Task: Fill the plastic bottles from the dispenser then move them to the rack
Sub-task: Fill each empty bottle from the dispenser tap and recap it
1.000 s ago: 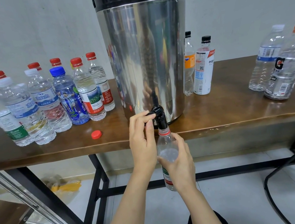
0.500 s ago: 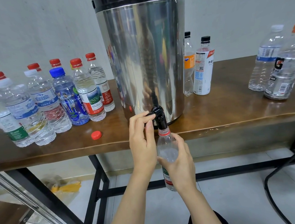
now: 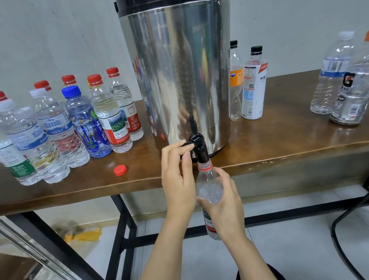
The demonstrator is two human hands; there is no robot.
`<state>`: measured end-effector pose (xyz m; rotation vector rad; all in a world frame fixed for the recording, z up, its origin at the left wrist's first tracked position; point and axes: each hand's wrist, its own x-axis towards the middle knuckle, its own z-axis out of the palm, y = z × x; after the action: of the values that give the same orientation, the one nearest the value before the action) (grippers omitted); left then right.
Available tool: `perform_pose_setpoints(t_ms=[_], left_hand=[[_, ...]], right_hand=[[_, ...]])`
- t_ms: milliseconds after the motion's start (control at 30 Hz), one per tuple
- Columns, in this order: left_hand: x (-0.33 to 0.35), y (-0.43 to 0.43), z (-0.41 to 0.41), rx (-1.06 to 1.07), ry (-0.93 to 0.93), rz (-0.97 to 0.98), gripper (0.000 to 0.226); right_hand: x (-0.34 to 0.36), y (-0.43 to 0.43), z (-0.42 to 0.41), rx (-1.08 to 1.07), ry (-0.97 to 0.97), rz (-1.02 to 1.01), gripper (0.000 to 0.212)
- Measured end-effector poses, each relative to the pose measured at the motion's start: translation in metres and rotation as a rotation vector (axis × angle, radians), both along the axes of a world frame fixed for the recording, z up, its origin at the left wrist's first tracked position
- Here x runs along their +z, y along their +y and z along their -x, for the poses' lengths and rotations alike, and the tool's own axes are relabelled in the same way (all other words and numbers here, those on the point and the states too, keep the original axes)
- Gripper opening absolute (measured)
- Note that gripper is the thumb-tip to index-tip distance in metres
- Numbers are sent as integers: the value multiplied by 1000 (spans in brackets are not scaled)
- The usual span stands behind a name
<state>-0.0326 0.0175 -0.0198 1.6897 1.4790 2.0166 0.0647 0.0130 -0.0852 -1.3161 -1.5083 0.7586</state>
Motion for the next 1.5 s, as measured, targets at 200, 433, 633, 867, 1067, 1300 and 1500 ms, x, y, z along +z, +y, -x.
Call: perform_pose_setpoints(t_ms=[200,433,633,867,1067,1300,1500], left_hand=[[0,0,0,-1,3,-13,23],[0,0,0,6,4,-5,23],[0,0,1,5,4,-1,23],[0,0,1,25,25,1,23],[2,-3,4,9,34,30,23],[3,-4,6,-5,42,37,24],[2,-3,8,-9,57,40,24]], right_hand=[[-2,1,0,-6,7,-12,80],[-2,3,0,7,31,-2,81],[0,6,-1,27,44,0,81],[5,7,-5,59,28,-9,78],[5,5,-5,60,46,1,80],[4,4,-1,45,79,15,80],[4,4,1,32,59,17,81]])
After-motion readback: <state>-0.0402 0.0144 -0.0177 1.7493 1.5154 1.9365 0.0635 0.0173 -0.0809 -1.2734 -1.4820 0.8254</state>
